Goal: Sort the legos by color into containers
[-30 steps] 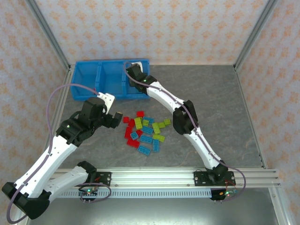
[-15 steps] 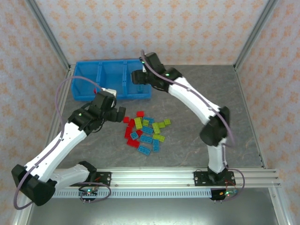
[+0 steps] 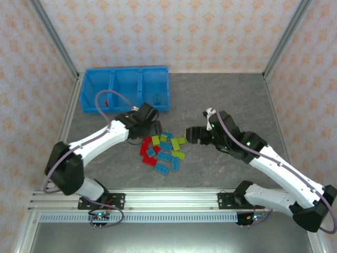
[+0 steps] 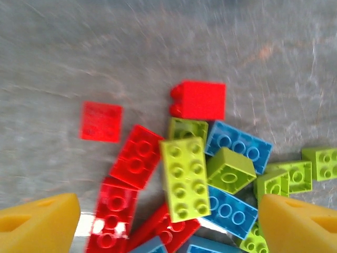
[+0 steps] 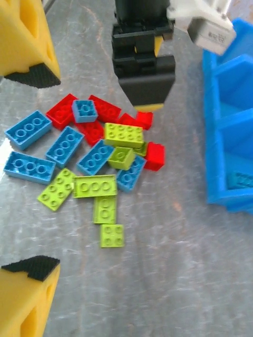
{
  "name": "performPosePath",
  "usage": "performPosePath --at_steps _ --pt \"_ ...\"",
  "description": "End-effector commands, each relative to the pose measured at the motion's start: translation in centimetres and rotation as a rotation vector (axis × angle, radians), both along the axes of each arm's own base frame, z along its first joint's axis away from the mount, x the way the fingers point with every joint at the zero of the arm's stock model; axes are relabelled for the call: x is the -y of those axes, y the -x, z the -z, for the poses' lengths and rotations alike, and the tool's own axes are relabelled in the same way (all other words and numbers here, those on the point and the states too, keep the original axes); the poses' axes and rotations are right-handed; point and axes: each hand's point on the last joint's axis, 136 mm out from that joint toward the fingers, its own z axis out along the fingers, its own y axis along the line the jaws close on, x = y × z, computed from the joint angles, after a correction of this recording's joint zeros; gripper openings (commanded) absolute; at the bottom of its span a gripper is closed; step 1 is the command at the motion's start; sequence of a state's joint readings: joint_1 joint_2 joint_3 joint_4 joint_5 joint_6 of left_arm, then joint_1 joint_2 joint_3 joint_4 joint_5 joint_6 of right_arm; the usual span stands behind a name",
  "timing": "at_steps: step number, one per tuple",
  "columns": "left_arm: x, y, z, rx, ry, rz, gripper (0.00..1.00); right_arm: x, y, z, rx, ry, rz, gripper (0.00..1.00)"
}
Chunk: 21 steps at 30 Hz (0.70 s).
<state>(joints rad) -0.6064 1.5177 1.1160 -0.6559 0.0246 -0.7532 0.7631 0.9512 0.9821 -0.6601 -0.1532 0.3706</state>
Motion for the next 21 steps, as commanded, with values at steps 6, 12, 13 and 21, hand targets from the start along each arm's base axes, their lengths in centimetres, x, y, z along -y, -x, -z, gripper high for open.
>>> performPosePath --at_steps 6,12,13,21 --pt "1.4 -2.0 3.0 -0.028 -0.083 -0.083 0.67 2.7 1.7 2.9 -0.086 0.022 0.102 0.91" --pt "1.2 -1.9 5.2 -0.072 -0.123 -0.077 0.53 2.7 1.6 2.7 -0.086 0.017 0.116 0.91" --pt "1.3 -1.9 5.5 -0.076 -0.124 -0.072 0.53 2.7 1.6 2.6 -0.085 0.014 0.116 0.91" --pt "1.0 -1.5 6.8 -0.102 -0.148 -0.062 0.39 2.1 1.6 2.4 -0.103 -0.008 0.108 0.91"
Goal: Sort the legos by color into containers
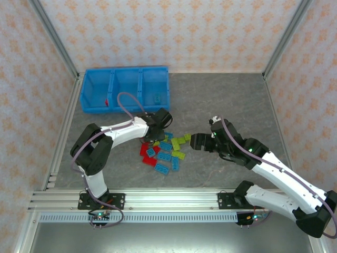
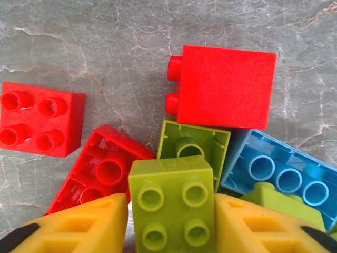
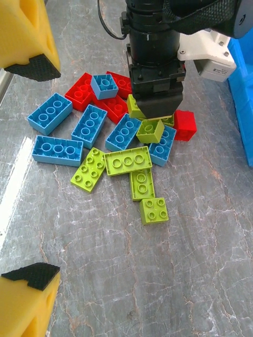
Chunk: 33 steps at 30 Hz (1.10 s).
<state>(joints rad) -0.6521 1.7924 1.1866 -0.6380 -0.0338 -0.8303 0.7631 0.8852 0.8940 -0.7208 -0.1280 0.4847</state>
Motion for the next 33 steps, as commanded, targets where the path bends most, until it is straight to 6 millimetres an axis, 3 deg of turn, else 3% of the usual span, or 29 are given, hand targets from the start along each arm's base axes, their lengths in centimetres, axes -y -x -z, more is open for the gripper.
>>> performPosePath --at_steps 1,4,8,11,16,21,27,30,33 --pt "-0.5 -0.5 -0.3 0.022 -0.022 -0.014 0.36 -0.2 0.0 -0.7 -0.006 -0.021 0.009 0.91" --pt "-0.6 -0.5 -1.6 0.045 -0.009 -0.008 0.27 -0.4 0.1 -0.8 -0.014 -0.036 0.007 0.92" --pt "-2.0 -1.3 -6.9 0.174 -0.023 -0.006 0.23 -0.4 0.1 -1.0 -0.011 -0.044 0.016 0.92" --pt "-4.9 -2.9 -11.9 0.307 -0.070 -0.050 0.23 -0.3 0.0 -1.2 -0.004 -0.045 0.023 0.92" --pt "-11.6 -8.0 -16.8 0.424 -0.151 -0.184 0.22 -0.1 -0.1 -1.3 0.001 -0.042 0.036 0.92" --pt "-15.4 -14.0 -17.6 0.392 -0.162 -0.272 0.22 0.4 -0.1 -1.3 0.006 -0.044 0.061 0.92" --pt "-16.5 -21.5 -15.0 0.296 -0.094 -0.276 0.24 1.4 0.5 -1.2 -0.010 -0.001 0.071 0.92" --pt "-17.3 -23.7 -14.1 0.278 -0.070 -0.300 0.29 1.9 0.7 -1.3 -0.014 0.001 0.085 0.92" --pt "-18.1 -24.8 -13.8 0.277 -0.065 -0.312 0.44 1.9 0.8 -1.6 -0.010 -0.008 0.087 0.92"
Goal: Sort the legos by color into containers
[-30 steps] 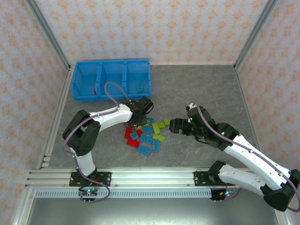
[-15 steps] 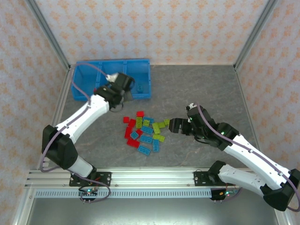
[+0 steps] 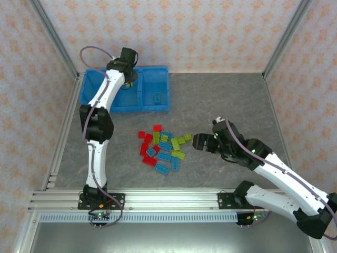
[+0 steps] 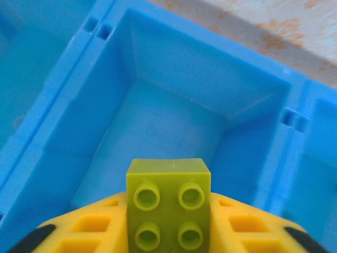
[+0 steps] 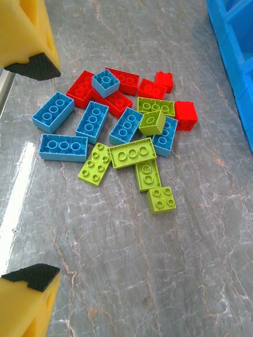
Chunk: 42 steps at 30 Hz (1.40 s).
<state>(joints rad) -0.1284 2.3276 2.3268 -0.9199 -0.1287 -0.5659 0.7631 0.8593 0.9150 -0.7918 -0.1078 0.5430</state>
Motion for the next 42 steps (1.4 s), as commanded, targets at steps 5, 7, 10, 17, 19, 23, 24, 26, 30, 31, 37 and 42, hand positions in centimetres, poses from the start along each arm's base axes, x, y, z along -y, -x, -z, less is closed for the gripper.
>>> performPosePath --at_steps 5,7,10,17,19,23,24,26,30,31,37,42 --pt "-0.4 2.0 -4.2 -0.007 0.035 0.032 0.53 0.7 -0.7 -1.1 0.042 0.010 0.051 0.93" --pt "0.0 3.4 -5.3 0.004 0.068 0.038 0.54 0.7 -1.4 -0.9 0.055 0.011 0.084 0.95" --pt "1.4 6.3 -7.1 0.059 0.181 0.054 0.54 1.6 -3.1 -0.2 0.071 0.038 0.207 0.99" --pt "7.4 17.5 -11.8 0.204 0.173 0.286 0.53 -2.7 -5.6 2.6 0.015 0.025 0.141 1.00" --pt "8.8 20.8 -12.2 0.209 0.109 0.398 0.53 -4.4 -6.0 3.6 -0.032 0.032 0.091 0.98" --pt "10.7 26.3 -12.7 0.219 0.046 0.649 0.54 -9.2 -6.9 6.2 -0.126 -0.009 -0.047 0.89" --pt "10.9 27.6 -12.7 0.215 0.031 0.723 0.55 -10.3 -7.1 7.0 -0.151 -0.015 -0.069 0.87" --pt "11.3 29.9 -12.3 0.210 -0.005 0.879 0.59 -11.9 -7.9 8.3 -0.184 0.002 -0.092 0.83" --pt "10.8 32.0 -9.6 0.196 -0.083 1.005 0.66 -14.2 -9.6 10.4 -0.216 0.044 -0.114 0.77" --pt "10.6 32.2 -8.8 0.193 -0.096 1.009 0.68 -14.9 -9.9 10.9 -0.227 0.053 -0.123 0.76" --pt "9.5 32.0 -6.7 0.132 -0.152 0.991 0.74 -16.1 -10.7 13.9 -0.291 0.193 -0.065 0.79" --pt "9.3 32.1 -6.6 0.139 -0.155 0.976 0.84 -15.2 -11.1 15.5 -0.314 0.249 0.024 0.72"
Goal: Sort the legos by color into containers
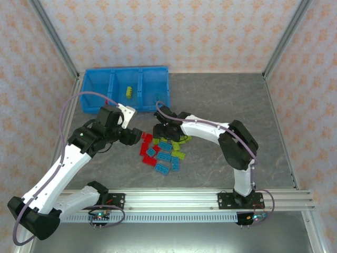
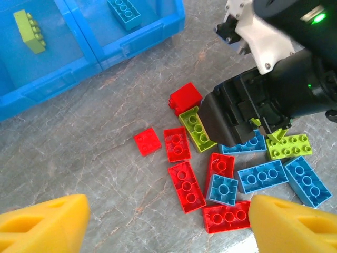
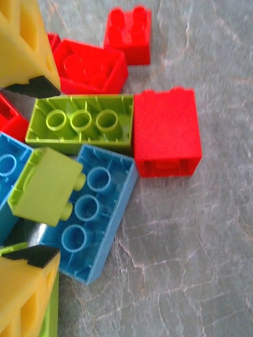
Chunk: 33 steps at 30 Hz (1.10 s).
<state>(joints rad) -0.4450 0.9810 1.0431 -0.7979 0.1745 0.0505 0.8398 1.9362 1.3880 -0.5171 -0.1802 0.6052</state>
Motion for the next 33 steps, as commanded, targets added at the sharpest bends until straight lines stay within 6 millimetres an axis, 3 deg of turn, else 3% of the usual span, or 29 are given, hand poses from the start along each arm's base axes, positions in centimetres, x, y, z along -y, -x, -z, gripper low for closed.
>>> performPosePath --at_steps 1,9,17,27,31,33 --pt "-0.8 -0.1 -0.3 0.040 -0.031 -0.012 0.86 1.9 0.0 0.9 -0.009 0.101 0.076 0.70" --pt "-2.2 -0.5 -0.4 0.063 -0.077 -0.081 0.94 2.0 0.1 1.5 0.005 0.157 0.079 0.46" --pt "-2.5 -0.6 -0.4 0.072 -0.083 -0.100 0.98 1.5 -0.3 -1.3 0.066 0.073 0.094 0.35" --pt "-2.9 -0.7 -0.6 0.086 -0.090 -0.119 1.00 2.0 -0.2 0.3 0.046 0.119 0.087 0.38" --pt "-3.0 -0.8 -0.5 0.087 -0.096 -0.129 1.00 2.0 -1.3 -2.4 0.119 0.123 0.083 0.37" --pt "-3.2 -0.8 -0.7 0.094 -0.095 -0.139 1.00 1.7 -2.0 -5.1 0.180 0.093 0.078 0.37"
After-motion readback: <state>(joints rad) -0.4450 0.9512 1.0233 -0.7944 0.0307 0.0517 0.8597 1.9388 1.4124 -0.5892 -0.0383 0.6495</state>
